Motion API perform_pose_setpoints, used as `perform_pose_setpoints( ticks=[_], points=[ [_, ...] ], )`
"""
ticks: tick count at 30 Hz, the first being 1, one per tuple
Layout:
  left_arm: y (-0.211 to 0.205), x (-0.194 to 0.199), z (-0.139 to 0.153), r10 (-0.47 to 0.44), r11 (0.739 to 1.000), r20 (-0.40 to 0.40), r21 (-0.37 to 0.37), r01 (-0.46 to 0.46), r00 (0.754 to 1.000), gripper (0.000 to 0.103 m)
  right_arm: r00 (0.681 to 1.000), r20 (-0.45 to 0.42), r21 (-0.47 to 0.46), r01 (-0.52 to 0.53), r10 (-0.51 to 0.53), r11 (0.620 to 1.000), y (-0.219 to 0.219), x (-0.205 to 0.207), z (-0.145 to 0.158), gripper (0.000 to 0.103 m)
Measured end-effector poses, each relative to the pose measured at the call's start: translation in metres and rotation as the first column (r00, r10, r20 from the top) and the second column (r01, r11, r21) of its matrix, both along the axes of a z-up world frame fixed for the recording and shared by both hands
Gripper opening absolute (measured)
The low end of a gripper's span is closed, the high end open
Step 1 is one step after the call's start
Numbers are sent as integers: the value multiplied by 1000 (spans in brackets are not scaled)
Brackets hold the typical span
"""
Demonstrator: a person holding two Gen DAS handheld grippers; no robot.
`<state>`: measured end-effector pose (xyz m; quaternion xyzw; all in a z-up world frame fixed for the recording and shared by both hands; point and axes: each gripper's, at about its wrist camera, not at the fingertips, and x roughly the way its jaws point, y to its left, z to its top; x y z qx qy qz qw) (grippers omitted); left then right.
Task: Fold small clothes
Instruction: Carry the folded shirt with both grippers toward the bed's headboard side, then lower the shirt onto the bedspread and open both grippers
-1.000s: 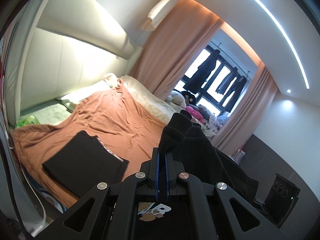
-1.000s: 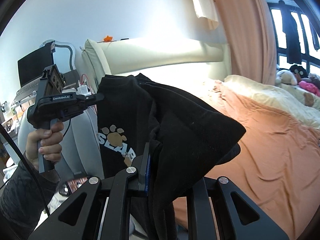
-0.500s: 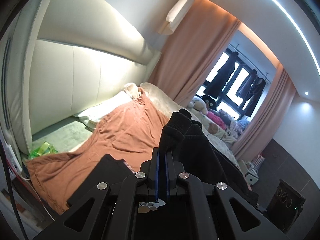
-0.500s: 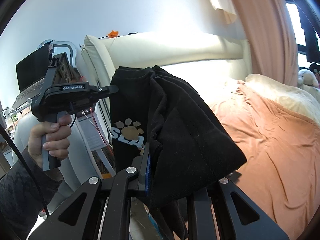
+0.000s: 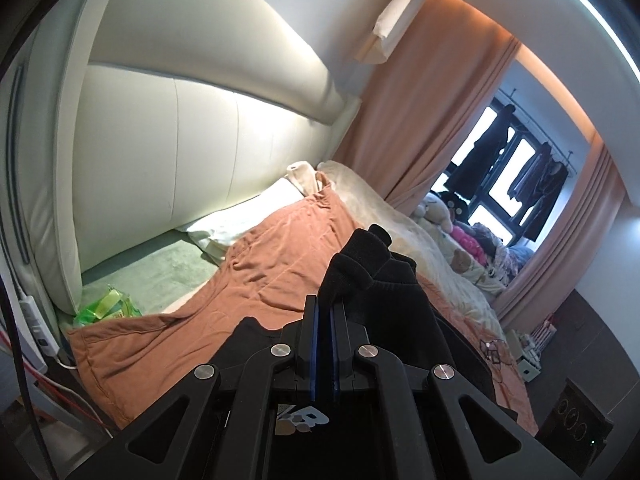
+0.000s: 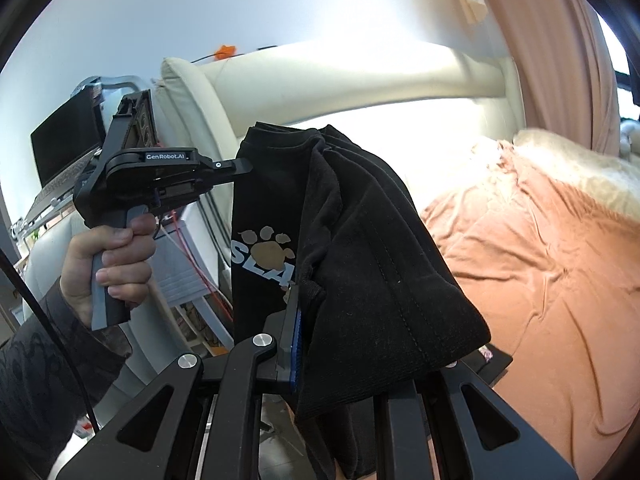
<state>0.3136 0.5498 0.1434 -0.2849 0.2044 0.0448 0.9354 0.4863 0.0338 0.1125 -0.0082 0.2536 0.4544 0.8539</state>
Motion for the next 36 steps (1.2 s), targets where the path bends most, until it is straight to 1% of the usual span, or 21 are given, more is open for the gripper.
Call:
perform_pose_setpoints(
  ticks=[6,15,20,26,28,30,31,32,33,34,35,36],
  points=[
    [0,49,-28,-4,1000,-60,-12,3,998,4,998,-61,-18,34,-35,999,5,43,-19,10],
    [3,124,-62,-13,1000,-161,16,16,987,4,983,-174,-18,64,-66,998,24,111,-55,10],
    [8,163,-91,-9,1000,-233,27,16,972,4,968,-237,-21,81,-83,997,33,145,-79,10],
    [15,205,-133,0,999,-316,50,17,949,4,940,-326,-22,98,-100,995,44,185,-114,10],
    [20,217,-151,1,999,-346,39,13,938,4,926,-362,-18,111,-110,994,48,195,-127,10],
    [24,229,-169,2,1000,-376,20,6,926,5,909,-391,-56,137,-148,989,54,206,-143,11],
    [25,235,-179,12,1000,-402,27,-1,916,5,894,-406,-102,162,-190,982,58,213,-152,13],
    [25,242,-187,31,999,-434,53,-8,900,6,870,-430,-158,191,-241,969,59,220,-163,18],
    [24,248,-196,78,994,-485,107,-30,871,9,849,-451,-192,210,-276,959,58,226,-172,22],
    [26,251,-203,97,992,-509,118,-42,855,11,837,-460,-203,225,-295,953,56,230,-176,34],
    [29,252,-210,98,993,-523,108,-49,847,16,829,-464,-203,244,-313,948,53,235,-178,49],
    [34,250,-216,90,995,-530,82,-55,843,21,824,-466,-198,259,-323,945,49,235,-179,54]
  ],
)
